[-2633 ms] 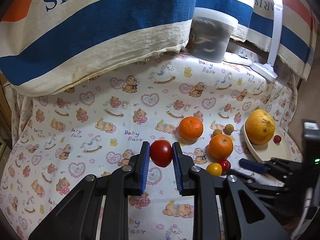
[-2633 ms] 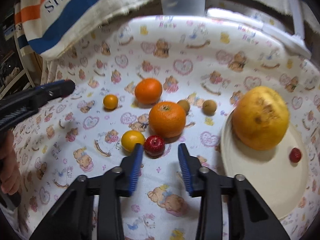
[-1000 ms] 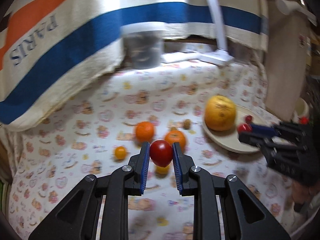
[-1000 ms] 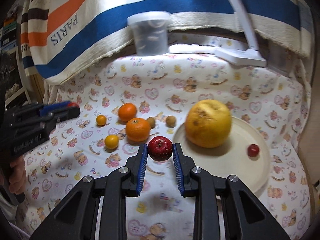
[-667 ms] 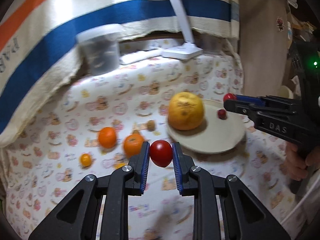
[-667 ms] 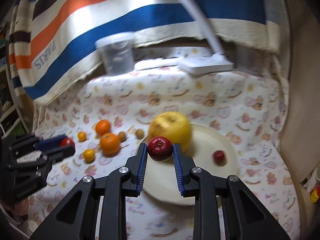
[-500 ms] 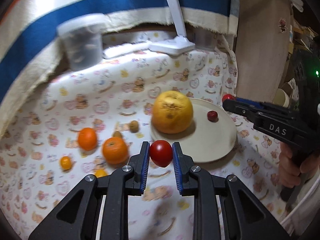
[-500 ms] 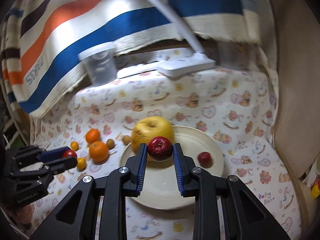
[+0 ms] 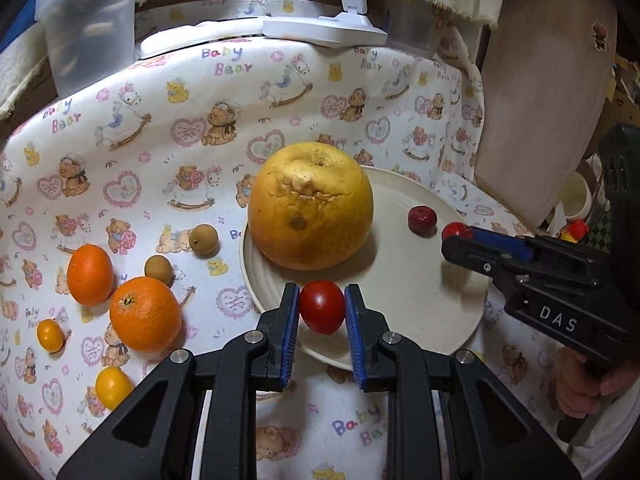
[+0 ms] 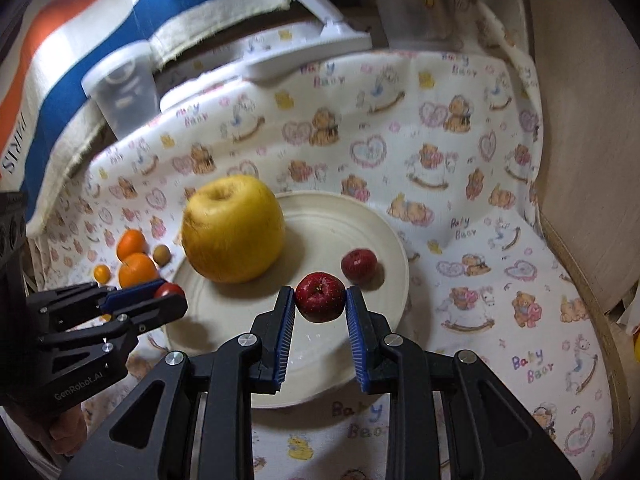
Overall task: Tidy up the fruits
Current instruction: 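Carry the tomato onto the plate and open the left tool while the right carries the apple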
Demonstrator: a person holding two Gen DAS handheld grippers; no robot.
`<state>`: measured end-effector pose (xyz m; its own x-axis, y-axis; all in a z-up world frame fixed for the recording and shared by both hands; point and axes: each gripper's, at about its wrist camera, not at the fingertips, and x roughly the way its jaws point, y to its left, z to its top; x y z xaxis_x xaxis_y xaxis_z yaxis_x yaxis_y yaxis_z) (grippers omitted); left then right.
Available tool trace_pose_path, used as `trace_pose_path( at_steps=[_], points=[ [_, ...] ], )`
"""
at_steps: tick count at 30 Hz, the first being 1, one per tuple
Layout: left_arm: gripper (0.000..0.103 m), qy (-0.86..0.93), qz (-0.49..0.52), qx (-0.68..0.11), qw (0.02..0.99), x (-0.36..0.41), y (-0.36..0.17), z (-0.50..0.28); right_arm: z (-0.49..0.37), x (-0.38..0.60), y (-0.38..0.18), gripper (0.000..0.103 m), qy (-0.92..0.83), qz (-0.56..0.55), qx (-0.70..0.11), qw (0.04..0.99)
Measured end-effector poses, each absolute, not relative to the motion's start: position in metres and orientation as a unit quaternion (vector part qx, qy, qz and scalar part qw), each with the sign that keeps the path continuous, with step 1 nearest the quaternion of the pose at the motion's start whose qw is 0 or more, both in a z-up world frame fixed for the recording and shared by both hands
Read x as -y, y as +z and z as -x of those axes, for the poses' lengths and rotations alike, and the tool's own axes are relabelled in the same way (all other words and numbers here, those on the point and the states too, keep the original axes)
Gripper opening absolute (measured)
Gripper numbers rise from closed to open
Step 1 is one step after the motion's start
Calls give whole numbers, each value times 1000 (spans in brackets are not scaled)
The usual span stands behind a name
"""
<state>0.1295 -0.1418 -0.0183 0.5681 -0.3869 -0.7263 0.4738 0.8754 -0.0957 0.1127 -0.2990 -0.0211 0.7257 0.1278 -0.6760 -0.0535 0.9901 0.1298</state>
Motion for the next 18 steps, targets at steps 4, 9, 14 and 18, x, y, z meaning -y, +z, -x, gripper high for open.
trace_pose_path(
  at_steps=[4, 9, 14, 18],
  points=[
    [22, -242, -60, -401, 881, 144, -25, -131, -116, 298, -27, 27, 43, -45, -380, 923],
    [22, -240, -62, -402, 881, 144, -28, -132, -118, 296, -30, 27, 41, -40, -388, 920],
    [22, -241, -62, -402, 881, 143, -29, -132, -119, 296, -32, 27, 41, -39, -393, 918],
    [25, -244, -76, -398, 881, 146, -29, -130, -120, 295, -32, 27, 42, -38, -395, 917]
  ],
)
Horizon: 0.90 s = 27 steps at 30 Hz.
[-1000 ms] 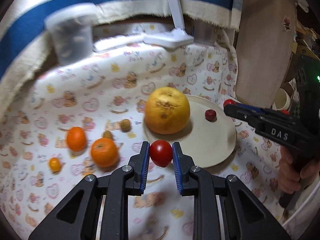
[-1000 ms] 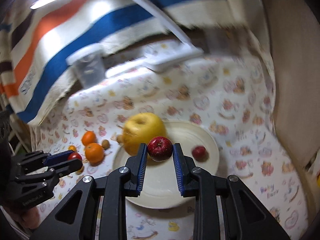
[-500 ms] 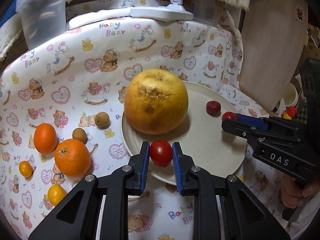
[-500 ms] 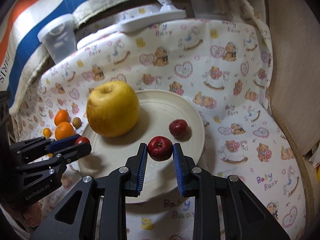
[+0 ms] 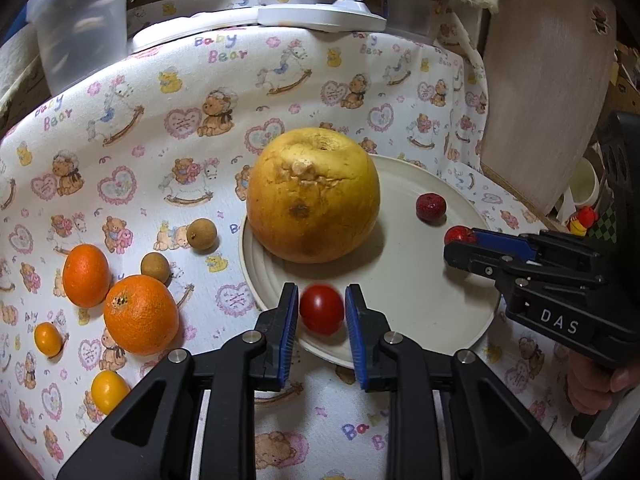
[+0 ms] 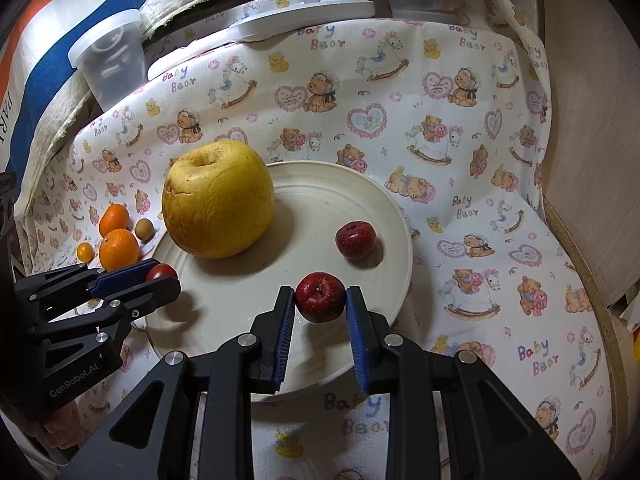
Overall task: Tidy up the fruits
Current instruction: 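Carry the tomato onto the plate and open the left tool while the right carries the apple, then lower the red apple onto the plate and open the right tool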
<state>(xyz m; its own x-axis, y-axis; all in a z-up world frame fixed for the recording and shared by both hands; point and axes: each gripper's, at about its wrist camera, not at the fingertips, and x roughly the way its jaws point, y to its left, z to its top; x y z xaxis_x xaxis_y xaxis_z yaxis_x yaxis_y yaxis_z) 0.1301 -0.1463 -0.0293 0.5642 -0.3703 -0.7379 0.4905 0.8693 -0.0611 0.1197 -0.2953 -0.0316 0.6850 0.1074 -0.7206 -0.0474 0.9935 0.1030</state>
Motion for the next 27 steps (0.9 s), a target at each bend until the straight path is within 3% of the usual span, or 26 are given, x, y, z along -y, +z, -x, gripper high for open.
trace_pose_path(
  at_steps=[3, 8, 12, 14, 17, 27],
  points=[
    [30, -241, -85, -392, 884, 147, -28, -128, -120, 295, -31, 27, 40, -33, -392, 918],
    [49, -233, -86, -376, 893, 141, -18, -125, -119, 296, -31, 27, 45, -34, -392, 918],
    [56, -221, -91, -360, 902, 127, -5, -117, -118, 293, -31, 27, 48, -29, -390, 919],
    [71, -206, -99, -348, 909, 119, 0, -111, -117, 291, -32, 27, 50, -26, -390, 919],
    [81, -189, -91, -333, 919, 98, 5, -100, -117, 289, -33, 27, 54, -22, -390, 919],
    [81, -143, -62, -339, 928, 59, -11, -91, -115, 276, -38, 27, 66, -2, -391, 918]
  ],
)
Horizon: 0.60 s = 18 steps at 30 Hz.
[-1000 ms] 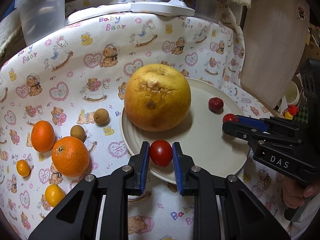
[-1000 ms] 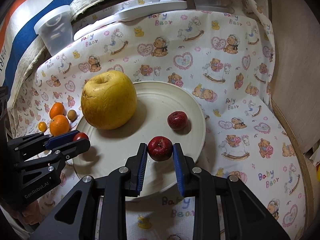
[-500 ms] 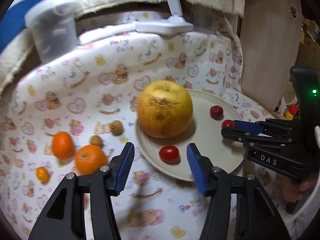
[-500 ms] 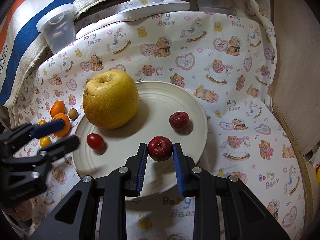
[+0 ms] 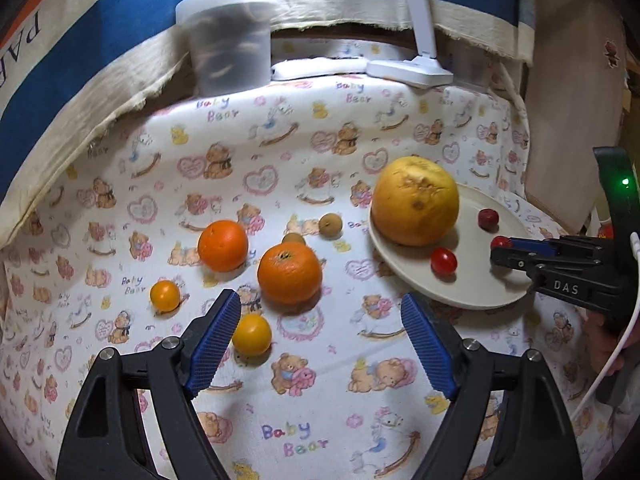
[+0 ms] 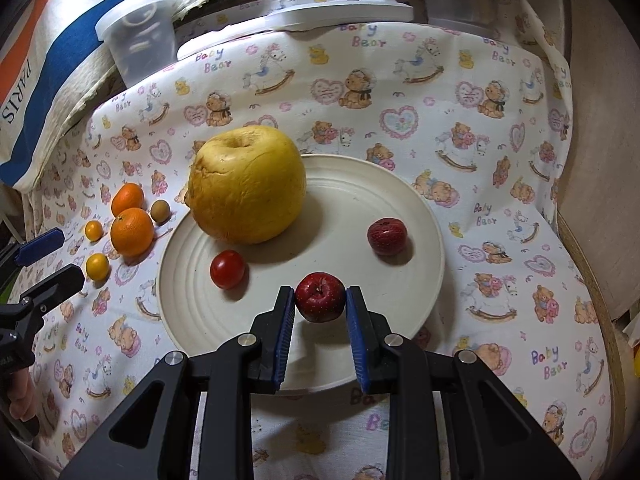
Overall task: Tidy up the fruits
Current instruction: 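Lower the red apple onto the plate and open the right tool, then move both open tools toward the loose citrus fruits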
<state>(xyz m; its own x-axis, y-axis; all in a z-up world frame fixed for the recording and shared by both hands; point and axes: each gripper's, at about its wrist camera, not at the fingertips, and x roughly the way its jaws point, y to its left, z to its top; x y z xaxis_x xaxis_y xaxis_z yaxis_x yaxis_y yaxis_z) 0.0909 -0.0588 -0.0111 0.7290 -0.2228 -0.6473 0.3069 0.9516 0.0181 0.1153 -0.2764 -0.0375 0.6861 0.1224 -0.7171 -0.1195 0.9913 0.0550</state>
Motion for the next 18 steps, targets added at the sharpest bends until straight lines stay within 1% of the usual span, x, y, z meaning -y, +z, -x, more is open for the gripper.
trace_pose_path(
  at_steps=[7, 8, 9, 10, 11, 13, 18],
  points=[
    [81, -146, -61, -334, 929, 57, -11, -88, -114, 285, -33, 28, 44, -15, -363, 930],
    [81, -145, -60, -333, 930, 57, -11, -88, -114, 287, -31, 37, 38, -19, -358, 933],
    [81, -144, -59, -333, 930, 56, -10, -88, -113, 289, -30, 65, 32, -22, -354, 935],
    [81, -143, -57, -332, 931, 54, -10, -87, -111, 290, -27, 80, 23, -26, -344, 938],
    [81, -142, -56, -330, 931, 53, -9, -87, -107, 292, -24, 89, 16, -30, -329, 944],
    [81, -137, -53, -326, 934, 50, -6, -86, -101, 295, -16, 89, 4, -32, -302, 953],
    [81, -127, -45, -315, 940, 42, 2, -84, -93, 305, -3, 90, -6, -55, -268, 962]
  ],
)
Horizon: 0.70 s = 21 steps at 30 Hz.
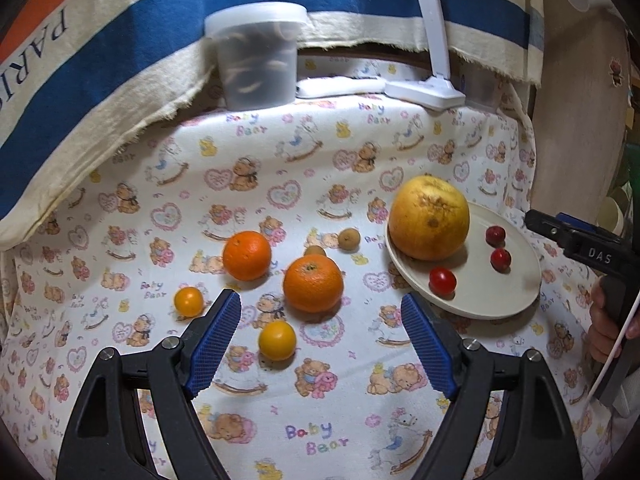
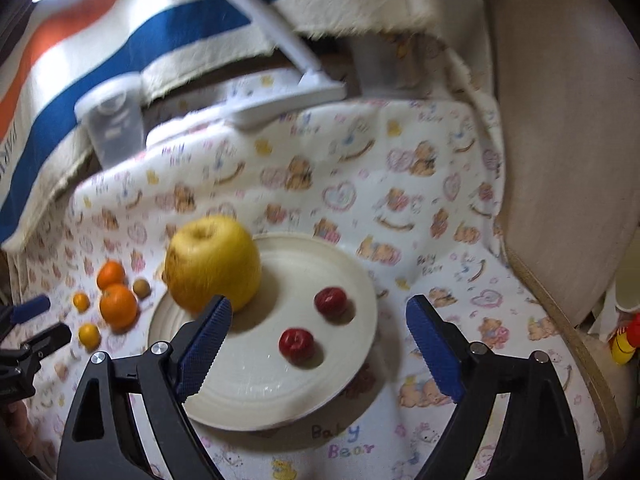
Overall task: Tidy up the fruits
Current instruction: 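Move both open tools toward the loose citrus fruits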
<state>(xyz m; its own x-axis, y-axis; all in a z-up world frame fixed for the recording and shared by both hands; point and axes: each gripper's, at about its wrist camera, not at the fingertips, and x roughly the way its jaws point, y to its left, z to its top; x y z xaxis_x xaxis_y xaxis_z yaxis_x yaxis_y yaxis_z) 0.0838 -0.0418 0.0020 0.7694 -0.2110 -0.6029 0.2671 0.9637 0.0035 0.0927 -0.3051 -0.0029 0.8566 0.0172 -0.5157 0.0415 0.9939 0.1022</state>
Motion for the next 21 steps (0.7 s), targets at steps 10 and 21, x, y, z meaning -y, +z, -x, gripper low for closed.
trace_pose_path(
  at_steps=[10, 21],
  points=[
    [81, -116, -33, -298, 947, 31, 16, -78, -88, 303, -1, 90, -5, -44, -261, 964],
    [82, -73, -10, -351, 933, 12, 5, -95, -84, 287, -2, 90, 20, -26, -260, 965]
  ],
)
